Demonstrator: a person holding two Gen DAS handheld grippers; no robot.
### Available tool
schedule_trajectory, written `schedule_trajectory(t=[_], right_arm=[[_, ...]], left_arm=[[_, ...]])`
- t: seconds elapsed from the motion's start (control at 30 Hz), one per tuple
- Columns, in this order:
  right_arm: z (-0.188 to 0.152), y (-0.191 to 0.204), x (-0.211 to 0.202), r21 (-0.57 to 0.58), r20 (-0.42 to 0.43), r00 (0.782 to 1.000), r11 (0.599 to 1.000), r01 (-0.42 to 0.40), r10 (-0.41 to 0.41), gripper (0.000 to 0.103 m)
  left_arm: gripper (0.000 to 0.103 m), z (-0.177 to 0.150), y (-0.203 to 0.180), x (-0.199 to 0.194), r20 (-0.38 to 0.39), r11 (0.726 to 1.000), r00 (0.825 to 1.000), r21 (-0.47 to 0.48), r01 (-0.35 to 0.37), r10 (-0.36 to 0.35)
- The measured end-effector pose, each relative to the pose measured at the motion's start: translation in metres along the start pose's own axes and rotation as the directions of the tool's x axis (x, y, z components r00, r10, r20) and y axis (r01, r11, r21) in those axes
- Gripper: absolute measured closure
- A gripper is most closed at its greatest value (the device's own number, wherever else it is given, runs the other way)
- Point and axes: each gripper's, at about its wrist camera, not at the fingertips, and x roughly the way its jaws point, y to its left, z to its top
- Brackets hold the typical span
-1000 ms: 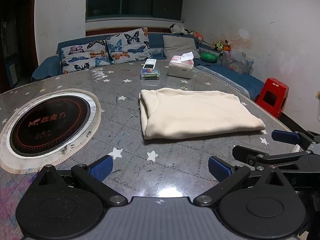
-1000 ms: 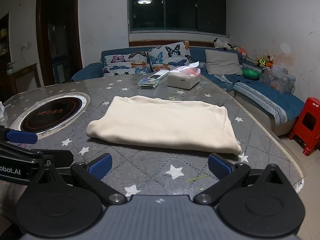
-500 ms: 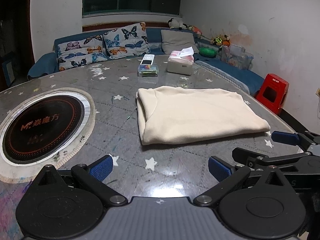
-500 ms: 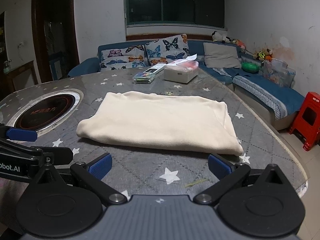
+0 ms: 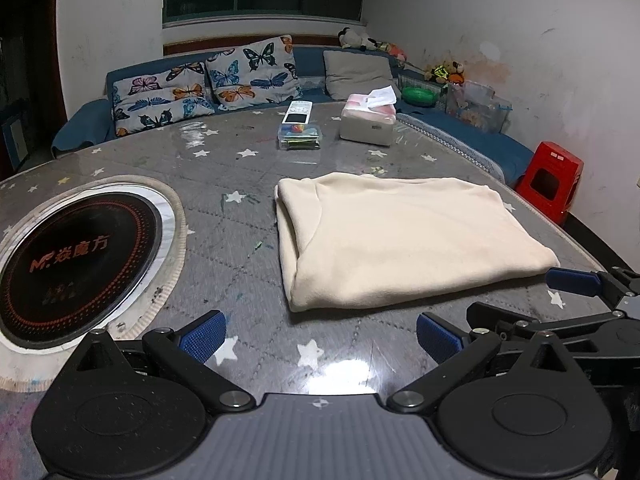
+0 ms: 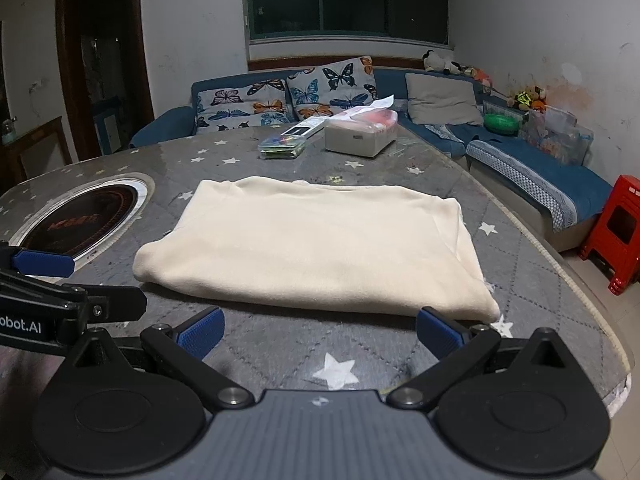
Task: Fold clothes
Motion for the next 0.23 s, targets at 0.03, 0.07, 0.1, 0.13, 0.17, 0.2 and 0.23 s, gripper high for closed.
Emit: schedule_trajectory(t=[0.03,0.07,0.1,0.13,0.17,0.2,0.23], right_arm=[[0.0004,-0.0006,0.0015,0.002,-0.002,1.000,1.000,0.000,0.000,0.000],[0.0009,-0.0014,0.0029,0.005,-0.004,1.000,1.000,0.001,-0.001,0.000],[0.0012,-0.0021,0.0043,0.006,-0.006,1.000,1.000,0.002,-0.002,0.000],[0.0015,-0.0029,0.0055,0.008,-0.008,1.000,1.000,0.004,-0.004,0.000],[0.0018,-0.0038,0.0068,0.011,-0.010,1.000,1.000,0.005,-0.004,0.000],[0.0021,-0.0045,0.0081,0.013,-0.013,1.000,1.000,0.005,-0.004,0.000],[0.0022,-0.0050,0.0095,0.014,-0.016,1.000,1.000,0.005,-0.004,0.000]], left_arm=[[0.000,0.0009,0.0000,0.0015,0.000,1.000,1.000,0.000,0.000,0.000],[0.000,0.0018,-0.0001,0.0031,-0.001,1.000,1.000,0.000,0.001,-0.001],[0.000,0.0027,-0.0002,0.0046,-0.001,1.000,1.000,0.001,0.001,-0.001],[0.000,0.0036,-0.0002,0.0061,-0.002,1.000,1.000,0.001,0.001,-0.001],[0.000,0.0045,-0.0003,0.0077,-0.002,1.000,1.000,0.001,0.002,-0.002],[0.000,0.0054,-0.0003,0.0092,-0.003,1.000,1.000,0.001,0.002,-0.002],[0.000,0.0062,-0.0004,0.0106,-0.003,1.000,1.000,0.002,0.002,-0.002]])
